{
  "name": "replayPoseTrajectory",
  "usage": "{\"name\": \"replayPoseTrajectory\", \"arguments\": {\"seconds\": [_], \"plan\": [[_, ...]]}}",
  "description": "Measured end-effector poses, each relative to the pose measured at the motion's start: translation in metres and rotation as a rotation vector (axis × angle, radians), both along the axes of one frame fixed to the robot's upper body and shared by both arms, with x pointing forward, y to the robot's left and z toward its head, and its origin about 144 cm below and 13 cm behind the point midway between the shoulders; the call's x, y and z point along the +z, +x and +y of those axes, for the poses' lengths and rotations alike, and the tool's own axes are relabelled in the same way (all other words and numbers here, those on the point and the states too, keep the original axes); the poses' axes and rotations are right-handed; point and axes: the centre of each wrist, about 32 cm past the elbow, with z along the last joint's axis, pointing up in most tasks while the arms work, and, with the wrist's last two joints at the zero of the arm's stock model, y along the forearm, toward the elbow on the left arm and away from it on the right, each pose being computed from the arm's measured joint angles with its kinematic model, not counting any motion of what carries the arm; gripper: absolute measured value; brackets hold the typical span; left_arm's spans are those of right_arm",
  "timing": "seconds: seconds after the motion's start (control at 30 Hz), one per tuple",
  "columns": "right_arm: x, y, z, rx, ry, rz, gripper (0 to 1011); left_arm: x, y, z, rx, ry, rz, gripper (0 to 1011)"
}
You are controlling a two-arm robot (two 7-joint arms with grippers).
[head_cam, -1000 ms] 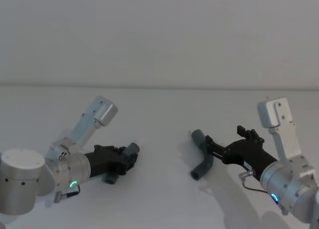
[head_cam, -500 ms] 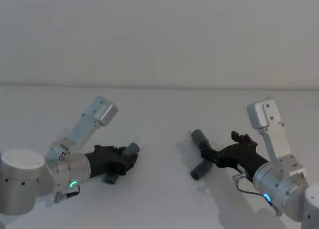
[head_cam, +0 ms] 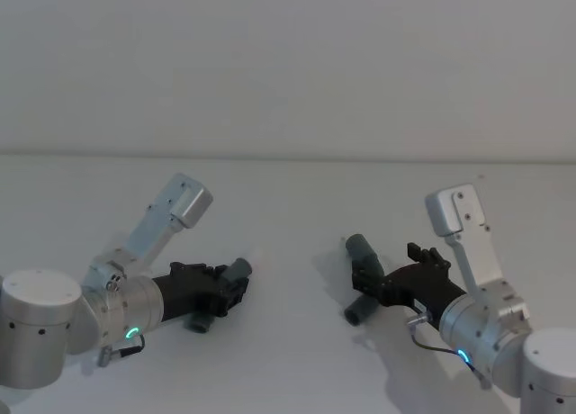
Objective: Use both hands to pick up one end of the pipe from the table, align the ends, and insert them.
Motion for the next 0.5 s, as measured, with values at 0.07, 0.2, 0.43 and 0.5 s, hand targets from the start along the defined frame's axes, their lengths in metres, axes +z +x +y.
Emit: {"name": "replayPoseTrajectory", "arguments": {"seconds": [0.07, 0.2, 0.43, 0.5], "plan": [[-0.0015, 0.0019, 0.0028, -0.002, -0.003, 0.005, 1000, 0.0000, 0.0000, 0.0000, 0.000, 0.000, 0.000, 357], [-0.0024, 0.0039, 0.0056, -0.005, -0.006, 0.014, 1000, 0.0000, 0.0000, 0.0000, 0.000, 0.000, 0.000, 357], [-0.0028, 0.0069, 0.0094, -0.015, -0.012, 0.037, 1000, 0.0000, 0.0000, 0.0000, 0.000, 0.000, 0.000, 357], [-0.0027, 0.0075, 0.0102, -0.017, -0.013, 0.042, 1000, 0.0000, 0.0000, 0.0000, 0.000, 0.000, 0.000, 357]]}}
